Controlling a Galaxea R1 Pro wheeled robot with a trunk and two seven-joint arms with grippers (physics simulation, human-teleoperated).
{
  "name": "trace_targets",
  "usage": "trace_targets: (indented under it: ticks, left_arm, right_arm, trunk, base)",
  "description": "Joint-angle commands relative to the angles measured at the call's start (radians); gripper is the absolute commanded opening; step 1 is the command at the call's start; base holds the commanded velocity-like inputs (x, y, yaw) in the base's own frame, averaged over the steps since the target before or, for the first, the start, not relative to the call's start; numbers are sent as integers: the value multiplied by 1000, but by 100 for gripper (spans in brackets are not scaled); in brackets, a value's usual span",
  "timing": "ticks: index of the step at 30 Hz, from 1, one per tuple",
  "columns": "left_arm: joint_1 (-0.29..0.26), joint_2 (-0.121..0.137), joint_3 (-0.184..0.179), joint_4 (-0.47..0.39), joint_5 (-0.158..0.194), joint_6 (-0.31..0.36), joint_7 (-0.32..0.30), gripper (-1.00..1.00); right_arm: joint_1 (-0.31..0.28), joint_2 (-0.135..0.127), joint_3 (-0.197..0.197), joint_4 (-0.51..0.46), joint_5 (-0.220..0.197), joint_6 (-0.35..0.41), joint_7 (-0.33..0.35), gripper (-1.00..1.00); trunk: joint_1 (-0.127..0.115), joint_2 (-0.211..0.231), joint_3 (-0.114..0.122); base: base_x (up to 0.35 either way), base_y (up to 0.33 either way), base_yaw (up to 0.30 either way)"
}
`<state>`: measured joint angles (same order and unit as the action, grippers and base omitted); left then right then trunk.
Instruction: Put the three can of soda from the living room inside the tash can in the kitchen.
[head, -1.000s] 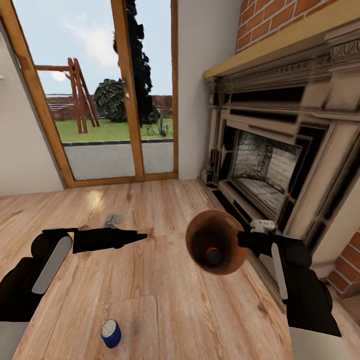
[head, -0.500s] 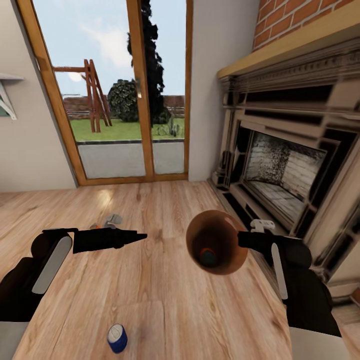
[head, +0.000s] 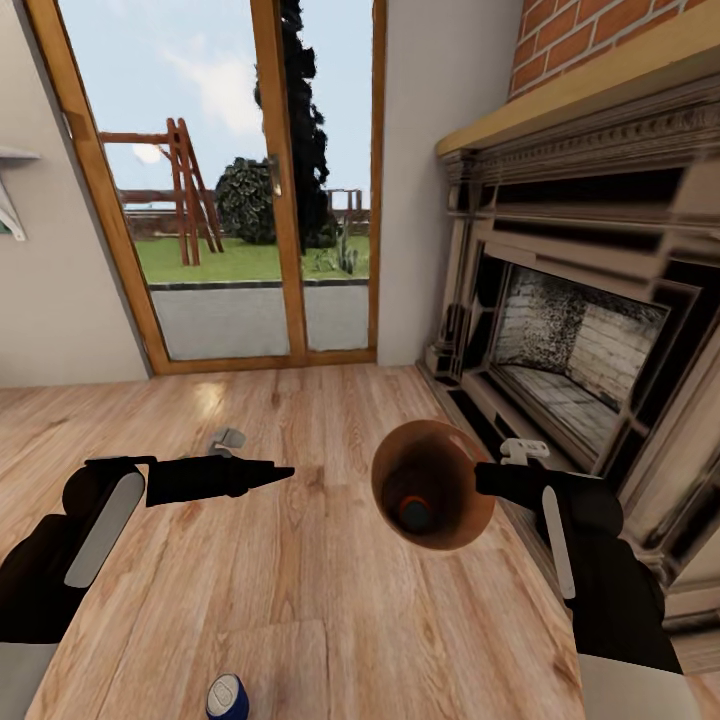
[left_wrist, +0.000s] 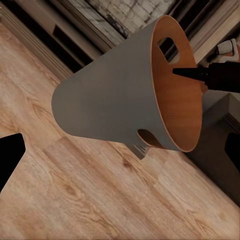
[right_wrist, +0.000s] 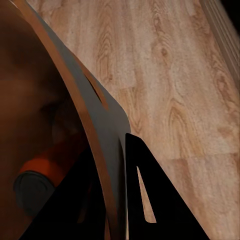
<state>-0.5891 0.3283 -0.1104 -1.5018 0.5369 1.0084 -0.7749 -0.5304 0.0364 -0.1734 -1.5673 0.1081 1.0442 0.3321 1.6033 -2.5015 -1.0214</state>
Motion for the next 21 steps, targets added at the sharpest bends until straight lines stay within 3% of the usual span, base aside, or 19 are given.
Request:
trace_targets:
  ticks: [1,21]
  left_arm:
    - [0,0,0,0,0,0,0,100]
    - [0,0,0,0,0,0,1,100]
  right_arm:
    - [0,0,0,0,-25,3,7,-100]
    - [0,-1,0,0,-25,3,7,-100]
  trunk:
    - [0,0,0]
    - [0,0,-1]
  base:
    - [3,0,0]
    - [13,0,1]
